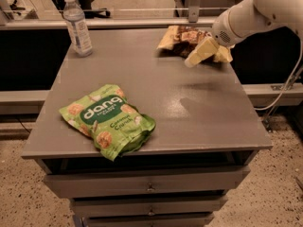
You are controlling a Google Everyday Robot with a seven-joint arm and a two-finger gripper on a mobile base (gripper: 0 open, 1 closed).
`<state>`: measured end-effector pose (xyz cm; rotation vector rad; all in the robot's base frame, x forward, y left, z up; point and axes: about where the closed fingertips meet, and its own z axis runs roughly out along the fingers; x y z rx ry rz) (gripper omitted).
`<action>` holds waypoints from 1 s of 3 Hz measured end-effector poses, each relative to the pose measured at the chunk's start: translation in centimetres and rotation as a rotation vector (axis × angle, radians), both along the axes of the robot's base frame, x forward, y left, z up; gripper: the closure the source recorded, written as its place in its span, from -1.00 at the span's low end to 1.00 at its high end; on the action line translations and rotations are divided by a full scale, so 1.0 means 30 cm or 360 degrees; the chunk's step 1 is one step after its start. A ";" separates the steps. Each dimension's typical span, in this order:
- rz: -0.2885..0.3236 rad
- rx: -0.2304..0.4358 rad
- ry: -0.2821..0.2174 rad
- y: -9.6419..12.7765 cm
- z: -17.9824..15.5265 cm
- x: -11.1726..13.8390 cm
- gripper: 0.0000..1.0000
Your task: Move brown chip bag near green rice chip bag
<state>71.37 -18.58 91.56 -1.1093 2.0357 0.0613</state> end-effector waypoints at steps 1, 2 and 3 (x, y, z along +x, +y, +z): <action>-0.0099 0.0001 0.0010 0.006 -0.070 0.124 -1.00; -0.0162 -0.0011 0.0021 -0.005 -0.116 0.185 -1.00; -0.0183 -0.0021 0.0023 -0.014 -0.153 0.218 -0.63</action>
Offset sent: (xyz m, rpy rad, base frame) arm 0.0774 -0.0103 -0.0463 -0.0170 0.0135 -0.1577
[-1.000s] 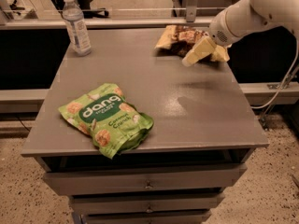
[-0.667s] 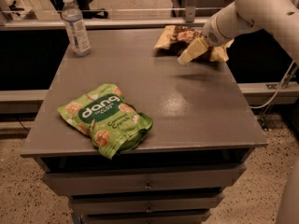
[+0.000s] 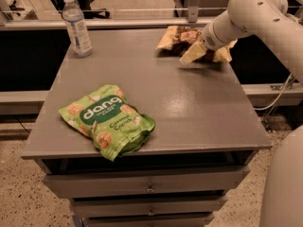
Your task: Move brown chip bag near green rice chip bag
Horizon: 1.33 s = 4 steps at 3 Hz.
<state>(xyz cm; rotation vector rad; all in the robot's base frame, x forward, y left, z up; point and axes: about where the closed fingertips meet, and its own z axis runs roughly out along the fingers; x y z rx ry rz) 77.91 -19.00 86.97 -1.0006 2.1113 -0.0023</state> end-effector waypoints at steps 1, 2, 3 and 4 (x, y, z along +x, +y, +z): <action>0.0009 0.0003 -0.0025 -0.017 0.007 0.008 -0.17; 0.0107 0.0002 -0.0131 -0.015 0.104 -0.028 0.58; 0.0165 -0.0004 -0.0176 0.001 0.164 -0.060 0.99; 0.0226 0.0036 -0.0204 0.071 0.249 -0.168 1.00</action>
Offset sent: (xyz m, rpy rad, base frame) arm -0.0078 -0.0140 0.0448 -0.0001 -0.1275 0.0808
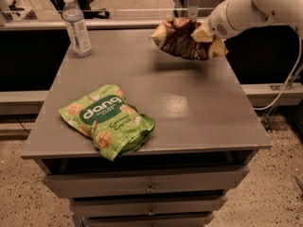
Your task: Move brown chip bag near green rice chip bag
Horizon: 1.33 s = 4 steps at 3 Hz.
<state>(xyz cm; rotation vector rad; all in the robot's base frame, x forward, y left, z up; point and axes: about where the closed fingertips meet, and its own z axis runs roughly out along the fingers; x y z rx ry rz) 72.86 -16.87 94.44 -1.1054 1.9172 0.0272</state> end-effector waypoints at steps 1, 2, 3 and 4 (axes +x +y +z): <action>0.0058 0.0050 0.0026 0.121 0.038 -0.142 1.00; 0.0107 0.0090 0.0114 0.290 0.026 -0.283 1.00; 0.0145 0.0126 0.0198 0.452 -0.002 -0.387 1.00; 0.0227 0.0156 0.0289 0.605 -0.040 -0.467 0.63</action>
Offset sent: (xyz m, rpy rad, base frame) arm -0.1391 0.1473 -0.0003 0.0949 0.1567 0.0900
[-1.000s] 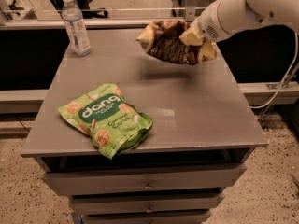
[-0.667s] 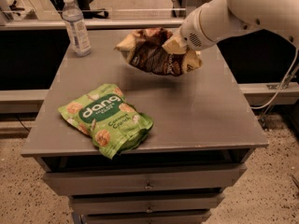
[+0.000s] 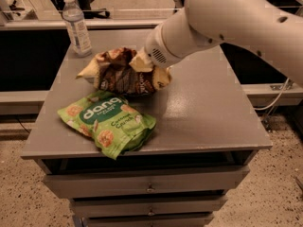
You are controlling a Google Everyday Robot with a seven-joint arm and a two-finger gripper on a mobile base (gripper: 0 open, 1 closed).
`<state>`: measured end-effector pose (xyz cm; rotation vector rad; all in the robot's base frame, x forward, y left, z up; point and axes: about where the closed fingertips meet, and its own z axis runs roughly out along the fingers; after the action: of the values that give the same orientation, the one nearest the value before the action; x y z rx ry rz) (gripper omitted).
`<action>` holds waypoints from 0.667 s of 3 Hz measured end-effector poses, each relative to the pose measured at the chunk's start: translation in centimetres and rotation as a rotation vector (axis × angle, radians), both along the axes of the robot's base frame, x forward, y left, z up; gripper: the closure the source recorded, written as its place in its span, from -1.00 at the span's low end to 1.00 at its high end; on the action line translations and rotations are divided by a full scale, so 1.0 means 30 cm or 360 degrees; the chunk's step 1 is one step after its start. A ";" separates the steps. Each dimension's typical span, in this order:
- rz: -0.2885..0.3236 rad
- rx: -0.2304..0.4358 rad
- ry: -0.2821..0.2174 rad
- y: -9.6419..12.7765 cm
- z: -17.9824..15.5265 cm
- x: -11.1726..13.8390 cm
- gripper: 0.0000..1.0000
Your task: Move brown chip bag near green rice chip bag
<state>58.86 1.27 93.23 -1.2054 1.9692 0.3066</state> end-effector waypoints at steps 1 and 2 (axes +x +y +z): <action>0.0058 0.0001 0.0072 0.090 -0.039 -0.049 0.19; 0.0095 -0.0001 0.0125 0.140 -0.074 -0.078 -0.26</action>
Offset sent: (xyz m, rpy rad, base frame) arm -0.0321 0.0578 -0.0379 0.0002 0.1259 0.0849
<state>56.52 5.46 91.00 -1.2718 2.0027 0.3891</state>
